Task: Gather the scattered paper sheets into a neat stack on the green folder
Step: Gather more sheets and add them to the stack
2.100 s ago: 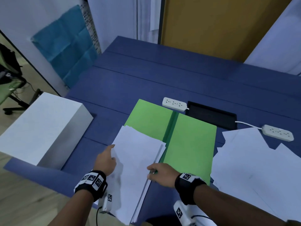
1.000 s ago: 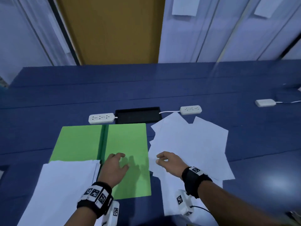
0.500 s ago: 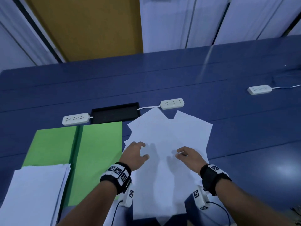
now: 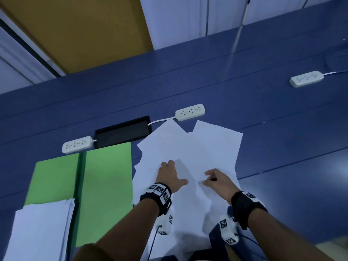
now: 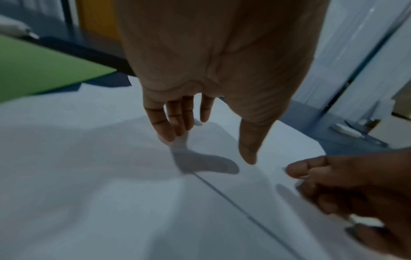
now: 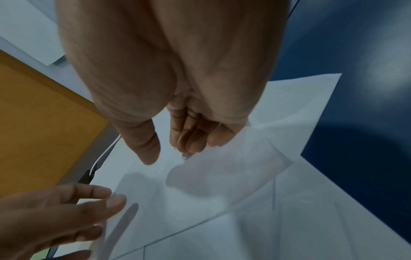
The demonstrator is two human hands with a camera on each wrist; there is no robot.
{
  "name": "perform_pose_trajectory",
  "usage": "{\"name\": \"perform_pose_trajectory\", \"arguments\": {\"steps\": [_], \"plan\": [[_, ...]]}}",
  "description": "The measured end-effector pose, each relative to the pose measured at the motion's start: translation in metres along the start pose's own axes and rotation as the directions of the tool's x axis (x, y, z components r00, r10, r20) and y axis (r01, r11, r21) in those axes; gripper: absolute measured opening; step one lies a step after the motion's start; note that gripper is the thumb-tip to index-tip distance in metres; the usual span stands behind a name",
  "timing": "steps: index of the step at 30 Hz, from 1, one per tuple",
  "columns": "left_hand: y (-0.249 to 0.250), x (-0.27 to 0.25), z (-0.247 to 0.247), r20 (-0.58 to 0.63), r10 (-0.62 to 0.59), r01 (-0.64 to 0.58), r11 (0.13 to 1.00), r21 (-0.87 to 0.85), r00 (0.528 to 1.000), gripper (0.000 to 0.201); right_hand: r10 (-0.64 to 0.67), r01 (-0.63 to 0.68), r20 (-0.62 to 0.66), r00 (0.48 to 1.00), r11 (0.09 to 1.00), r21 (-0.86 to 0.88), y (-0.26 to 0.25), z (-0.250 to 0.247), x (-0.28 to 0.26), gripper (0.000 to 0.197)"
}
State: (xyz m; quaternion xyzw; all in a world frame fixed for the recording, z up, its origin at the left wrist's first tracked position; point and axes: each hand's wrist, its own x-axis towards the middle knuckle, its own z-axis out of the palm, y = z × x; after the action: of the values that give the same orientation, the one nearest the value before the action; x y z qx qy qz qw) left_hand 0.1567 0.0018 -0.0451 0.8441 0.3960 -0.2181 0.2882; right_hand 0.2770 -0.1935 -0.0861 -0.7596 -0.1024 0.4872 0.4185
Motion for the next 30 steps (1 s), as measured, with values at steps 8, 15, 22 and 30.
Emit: {"name": "perform_pose_trajectory", "arguments": {"steps": [8,15,22,30], "plan": [[0.022,0.004,0.008,0.04,-0.161,0.166,0.933,-0.319,0.986,0.066,-0.014,0.013,0.019,1.0,1.0,0.024,0.001,-0.001,-0.004,0.039],[0.033,-0.023,-0.003,0.002,0.117,-0.111,0.948,-0.3,0.993,0.026,-0.028,0.029,-0.014,1.0,0.997,0.075,-0.006,0.0,-0.013,0.029],[0.038,-0.074,-0.02,0.005,0.525,-0.521,0.846,-0.112,0.851,0.018,0.044,0.048,-0.191,0.981,0.89,0.453,-0.006,-0.011,-0.027,0.015],[0.002,-0.109,-0.043,-0.081,0.668,-0.67,0.719,-0.185,0.74,0.026,-0.019,0.046,-0.043,0.999,0.607,0.794,-0.015,-0.045,-0.044,0.039]]}}
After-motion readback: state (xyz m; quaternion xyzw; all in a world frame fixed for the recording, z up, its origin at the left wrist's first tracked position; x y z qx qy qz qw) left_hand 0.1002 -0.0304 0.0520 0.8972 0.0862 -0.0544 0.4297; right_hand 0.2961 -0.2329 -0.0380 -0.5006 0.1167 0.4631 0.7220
